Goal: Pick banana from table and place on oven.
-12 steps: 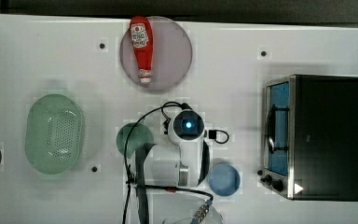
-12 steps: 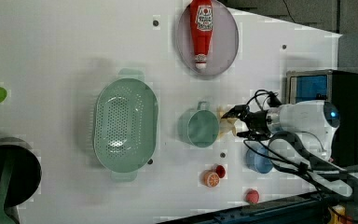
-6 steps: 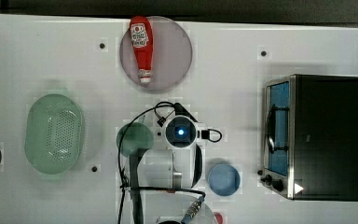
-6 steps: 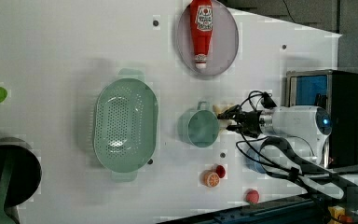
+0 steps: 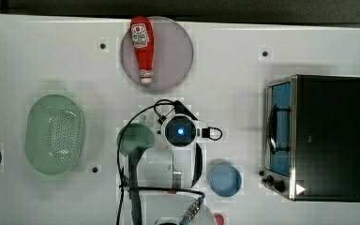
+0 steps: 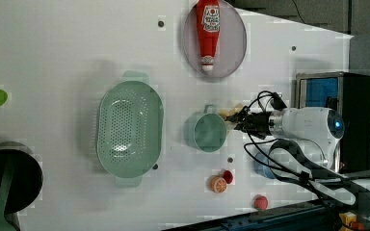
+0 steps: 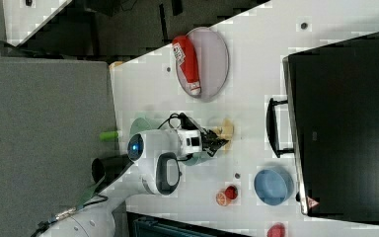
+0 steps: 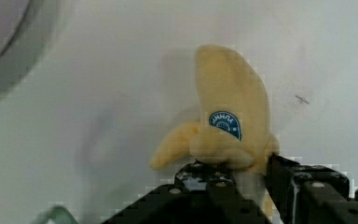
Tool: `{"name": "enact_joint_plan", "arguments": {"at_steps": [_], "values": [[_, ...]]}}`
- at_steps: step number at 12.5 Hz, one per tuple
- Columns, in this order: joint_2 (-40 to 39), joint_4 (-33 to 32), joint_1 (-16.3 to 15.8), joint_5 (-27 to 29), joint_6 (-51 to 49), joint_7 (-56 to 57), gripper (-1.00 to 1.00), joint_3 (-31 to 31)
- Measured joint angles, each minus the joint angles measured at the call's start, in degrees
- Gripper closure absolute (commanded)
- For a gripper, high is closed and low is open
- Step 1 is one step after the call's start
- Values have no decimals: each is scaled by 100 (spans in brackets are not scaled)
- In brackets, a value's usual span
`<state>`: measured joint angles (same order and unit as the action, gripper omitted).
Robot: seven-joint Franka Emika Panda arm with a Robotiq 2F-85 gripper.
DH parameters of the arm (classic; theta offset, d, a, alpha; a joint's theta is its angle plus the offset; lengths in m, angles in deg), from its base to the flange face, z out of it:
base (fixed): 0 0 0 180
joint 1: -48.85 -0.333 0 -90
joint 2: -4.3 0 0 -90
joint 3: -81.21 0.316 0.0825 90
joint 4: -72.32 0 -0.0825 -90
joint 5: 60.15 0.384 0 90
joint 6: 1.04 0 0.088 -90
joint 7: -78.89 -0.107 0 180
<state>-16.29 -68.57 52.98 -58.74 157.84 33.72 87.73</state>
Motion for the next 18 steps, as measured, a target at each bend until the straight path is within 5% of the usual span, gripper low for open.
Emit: {"name": "enact_joint_plan", "arguments": {"at_steps": [5, 10, 14, 18], "values": [[1748, 145, 62, -177, -2286, 19, 53, 16], [3335, 2339, 21, 125, -4480, 20, 53, -171], [3497, 3089, 47, 8, -5455, 53, 53, -796], [2526, 3223, 122, -301, -5392, 994, 53, -2030]]}}
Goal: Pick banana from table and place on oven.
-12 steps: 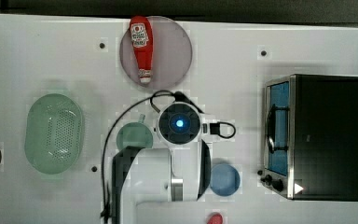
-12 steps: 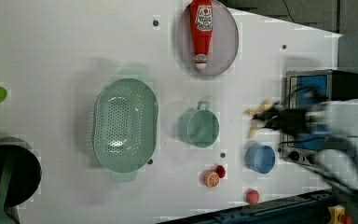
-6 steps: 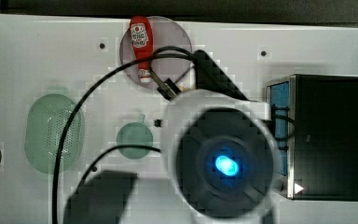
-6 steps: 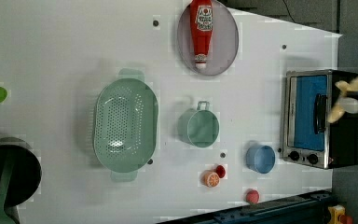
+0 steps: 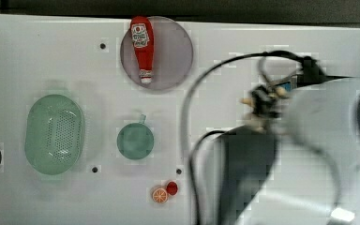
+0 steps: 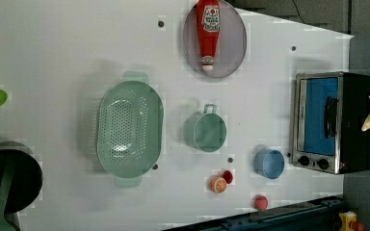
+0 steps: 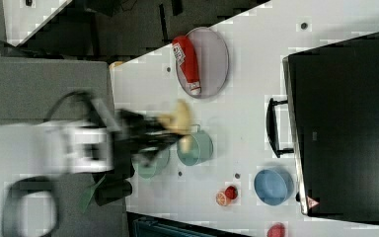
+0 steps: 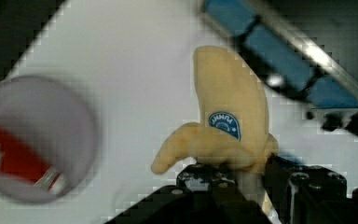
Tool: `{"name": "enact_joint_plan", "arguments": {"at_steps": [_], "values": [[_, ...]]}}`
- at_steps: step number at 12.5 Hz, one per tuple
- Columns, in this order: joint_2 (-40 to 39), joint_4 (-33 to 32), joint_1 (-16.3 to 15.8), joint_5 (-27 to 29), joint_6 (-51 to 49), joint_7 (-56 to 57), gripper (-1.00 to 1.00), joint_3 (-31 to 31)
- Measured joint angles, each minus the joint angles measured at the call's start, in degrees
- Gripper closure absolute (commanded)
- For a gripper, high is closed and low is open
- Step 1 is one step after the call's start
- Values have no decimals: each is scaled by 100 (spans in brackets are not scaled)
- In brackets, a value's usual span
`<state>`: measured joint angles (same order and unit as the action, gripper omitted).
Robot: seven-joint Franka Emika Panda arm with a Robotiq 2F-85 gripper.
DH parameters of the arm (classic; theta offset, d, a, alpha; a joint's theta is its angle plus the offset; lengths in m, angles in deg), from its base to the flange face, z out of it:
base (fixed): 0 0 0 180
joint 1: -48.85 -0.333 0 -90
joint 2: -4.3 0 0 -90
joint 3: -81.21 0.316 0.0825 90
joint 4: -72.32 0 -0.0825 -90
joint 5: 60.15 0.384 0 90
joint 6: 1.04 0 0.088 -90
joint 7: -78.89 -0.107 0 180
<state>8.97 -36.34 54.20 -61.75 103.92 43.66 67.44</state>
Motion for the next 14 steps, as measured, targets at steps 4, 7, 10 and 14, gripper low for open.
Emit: {"name": "enact_joint_plan", "arguments": {"at_steps": [4, 7, 10, 14], "values": [[-1347, 168, 244, 97, 678, 1378, 53, -1220], [-1951, 386, 387, 129, 954, 2059, 44, -1611], [-2032, 442, 441, 139, 1122, 2507, -21, -1703], [-2117, 520, 351, 5, 1327, 2828, -100, -1672]]}}
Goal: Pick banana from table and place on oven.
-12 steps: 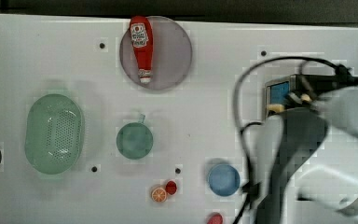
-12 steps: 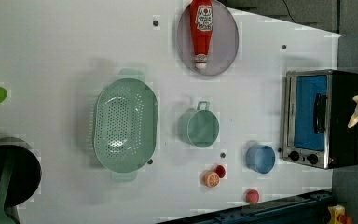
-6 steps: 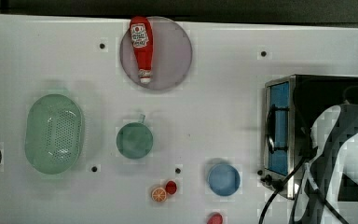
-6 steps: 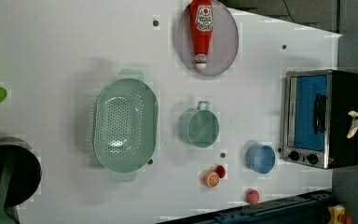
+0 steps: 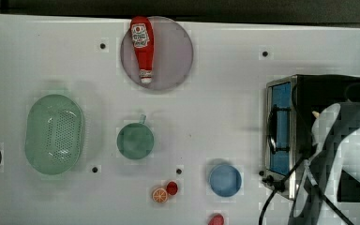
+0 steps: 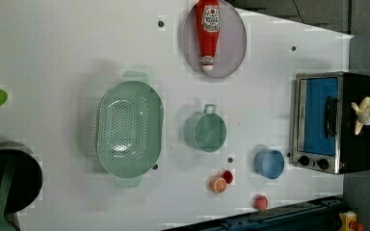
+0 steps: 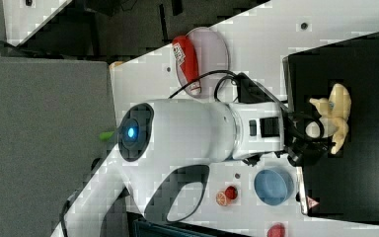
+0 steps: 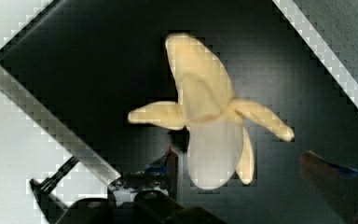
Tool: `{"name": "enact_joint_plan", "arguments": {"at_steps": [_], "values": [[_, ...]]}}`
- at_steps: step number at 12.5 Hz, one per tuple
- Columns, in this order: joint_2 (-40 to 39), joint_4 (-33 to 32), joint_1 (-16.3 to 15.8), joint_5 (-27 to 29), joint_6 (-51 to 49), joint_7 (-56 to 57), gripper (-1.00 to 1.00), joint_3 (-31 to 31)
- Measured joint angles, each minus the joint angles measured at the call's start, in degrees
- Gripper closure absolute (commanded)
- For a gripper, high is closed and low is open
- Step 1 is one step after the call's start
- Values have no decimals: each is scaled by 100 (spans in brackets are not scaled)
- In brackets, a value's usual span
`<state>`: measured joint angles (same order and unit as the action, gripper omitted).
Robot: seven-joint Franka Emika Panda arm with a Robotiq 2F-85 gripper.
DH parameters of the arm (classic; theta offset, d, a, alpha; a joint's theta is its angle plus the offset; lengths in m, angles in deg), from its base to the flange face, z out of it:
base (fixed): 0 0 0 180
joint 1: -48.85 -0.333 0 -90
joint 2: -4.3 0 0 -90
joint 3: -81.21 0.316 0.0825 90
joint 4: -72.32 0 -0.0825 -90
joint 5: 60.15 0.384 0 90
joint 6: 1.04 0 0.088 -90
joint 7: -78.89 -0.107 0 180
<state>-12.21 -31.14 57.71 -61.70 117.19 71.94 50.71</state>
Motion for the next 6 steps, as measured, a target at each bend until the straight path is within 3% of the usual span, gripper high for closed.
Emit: {"name": "enact_joint_plan", "arguments": {"at_steps": [2, 6], "values": [[63, 17, -76, 15, -98, 14, -100, 56], [564, 95, -266, -12, -1393, -81, -100, 508]]}}
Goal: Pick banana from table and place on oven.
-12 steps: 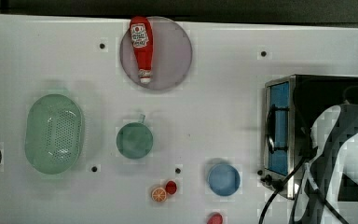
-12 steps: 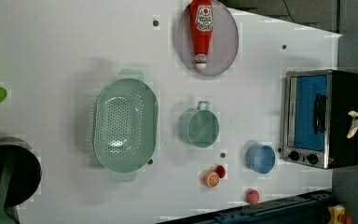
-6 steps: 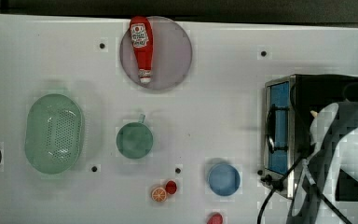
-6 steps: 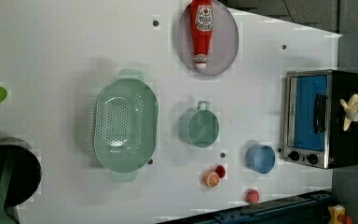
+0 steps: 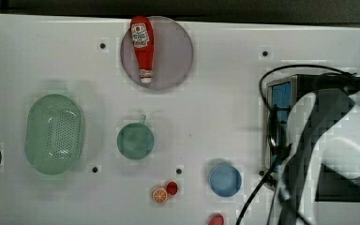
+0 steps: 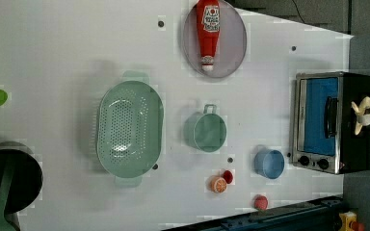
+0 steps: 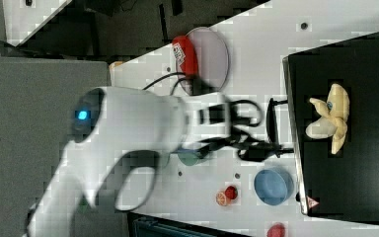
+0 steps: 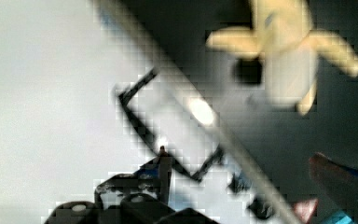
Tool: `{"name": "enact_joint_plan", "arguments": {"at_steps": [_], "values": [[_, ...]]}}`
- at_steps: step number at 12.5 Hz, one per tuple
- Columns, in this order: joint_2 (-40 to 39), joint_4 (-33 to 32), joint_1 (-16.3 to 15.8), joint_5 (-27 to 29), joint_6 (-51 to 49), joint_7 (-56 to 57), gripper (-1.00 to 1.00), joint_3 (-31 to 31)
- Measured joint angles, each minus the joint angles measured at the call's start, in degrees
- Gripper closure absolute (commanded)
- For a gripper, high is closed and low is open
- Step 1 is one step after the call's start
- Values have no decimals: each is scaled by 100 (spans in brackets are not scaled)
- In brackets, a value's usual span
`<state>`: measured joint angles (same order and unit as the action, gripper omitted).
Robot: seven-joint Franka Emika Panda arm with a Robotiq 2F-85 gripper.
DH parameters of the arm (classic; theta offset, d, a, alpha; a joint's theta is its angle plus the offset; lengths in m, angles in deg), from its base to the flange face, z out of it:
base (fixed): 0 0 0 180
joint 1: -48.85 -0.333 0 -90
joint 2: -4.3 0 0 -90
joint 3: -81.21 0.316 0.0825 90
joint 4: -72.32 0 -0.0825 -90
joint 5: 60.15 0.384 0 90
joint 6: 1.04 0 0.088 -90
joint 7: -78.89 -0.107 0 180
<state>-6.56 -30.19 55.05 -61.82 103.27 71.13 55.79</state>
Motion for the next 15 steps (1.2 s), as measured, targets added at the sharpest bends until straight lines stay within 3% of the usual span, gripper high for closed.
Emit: {"name": "enact_joint_plan", "arguments": {"at_steps": [4, 10, 13, 15], "values": [[1033, 73, -170, 18, -681, -1509, -100, 919], [2558, -308, -687, 7, -707, -4278, -100, 2586], [2682, -481, -1004, 118, -1073, -4701, -100, 2854], [2791, -783, -962, 7, -1095, -4748, -100, 2845]]}}
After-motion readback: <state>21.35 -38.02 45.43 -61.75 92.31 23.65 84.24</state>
